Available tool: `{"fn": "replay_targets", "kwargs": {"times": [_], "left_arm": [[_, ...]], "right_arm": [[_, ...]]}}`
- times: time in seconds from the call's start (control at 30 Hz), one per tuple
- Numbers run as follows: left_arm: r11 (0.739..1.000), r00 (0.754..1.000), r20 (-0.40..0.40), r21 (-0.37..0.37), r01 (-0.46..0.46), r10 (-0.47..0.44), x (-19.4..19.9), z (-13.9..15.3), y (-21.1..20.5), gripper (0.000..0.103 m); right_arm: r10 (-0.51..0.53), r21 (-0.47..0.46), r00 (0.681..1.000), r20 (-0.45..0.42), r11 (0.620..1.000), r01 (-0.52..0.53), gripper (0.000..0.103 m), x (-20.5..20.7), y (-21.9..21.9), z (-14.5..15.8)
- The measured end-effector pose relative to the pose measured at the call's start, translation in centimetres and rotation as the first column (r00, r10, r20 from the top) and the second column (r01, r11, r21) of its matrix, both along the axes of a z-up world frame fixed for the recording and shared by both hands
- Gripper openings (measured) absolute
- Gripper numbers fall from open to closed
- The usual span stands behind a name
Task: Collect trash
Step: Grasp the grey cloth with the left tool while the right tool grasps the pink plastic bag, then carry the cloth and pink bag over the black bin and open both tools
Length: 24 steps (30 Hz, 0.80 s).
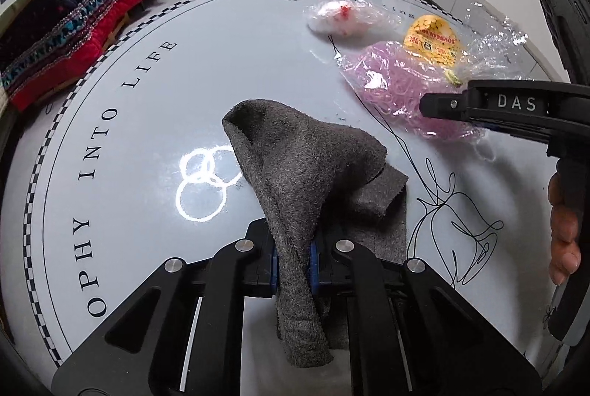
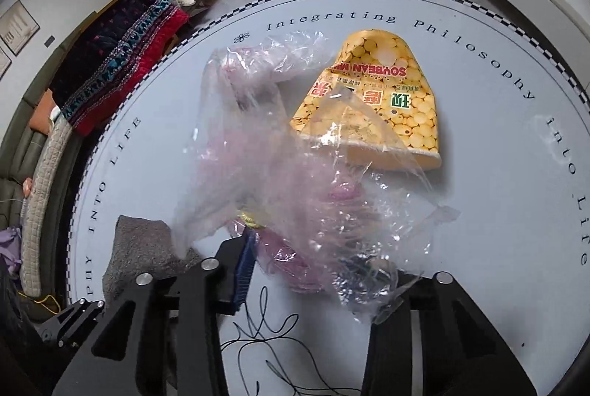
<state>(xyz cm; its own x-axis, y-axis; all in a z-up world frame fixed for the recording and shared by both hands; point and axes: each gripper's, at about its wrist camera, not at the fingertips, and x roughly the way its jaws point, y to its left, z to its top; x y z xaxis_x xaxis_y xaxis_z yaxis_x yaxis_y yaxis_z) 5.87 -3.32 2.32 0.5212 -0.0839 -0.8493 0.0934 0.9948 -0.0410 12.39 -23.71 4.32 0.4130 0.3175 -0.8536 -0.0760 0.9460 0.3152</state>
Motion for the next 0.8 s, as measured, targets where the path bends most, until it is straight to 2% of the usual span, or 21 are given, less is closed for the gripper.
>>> {"fn": "replay_targets", "kwargs": {"times": [0.13,0.33,0.8], "left_arm": [[0.999,1.000,0.017,-0.043,-0.012,0.013,-0.8,0.8,1.0,0.010],[0.999,0.998,0.055,-0.043,-0.021,0.024,-2.5,3.0,1.8,0.010],[0.993,0.986,0.134,-0.072,-0.089,0.098,-9.5,7.1,6.3,0.010]], "right_arm": [[0.017,0.016,1.000,-0.005,1.000,-0.017,0.031,-1.6,0.4,0.6],[0.032,0.005,0.999,0.016,0.999,-0.032,0.031,-5.0,1.4,2.1],[0.098,0.000,0.991,0.095,0.995,-0.099,0.031,-13.1,4.1,7.3]]}}
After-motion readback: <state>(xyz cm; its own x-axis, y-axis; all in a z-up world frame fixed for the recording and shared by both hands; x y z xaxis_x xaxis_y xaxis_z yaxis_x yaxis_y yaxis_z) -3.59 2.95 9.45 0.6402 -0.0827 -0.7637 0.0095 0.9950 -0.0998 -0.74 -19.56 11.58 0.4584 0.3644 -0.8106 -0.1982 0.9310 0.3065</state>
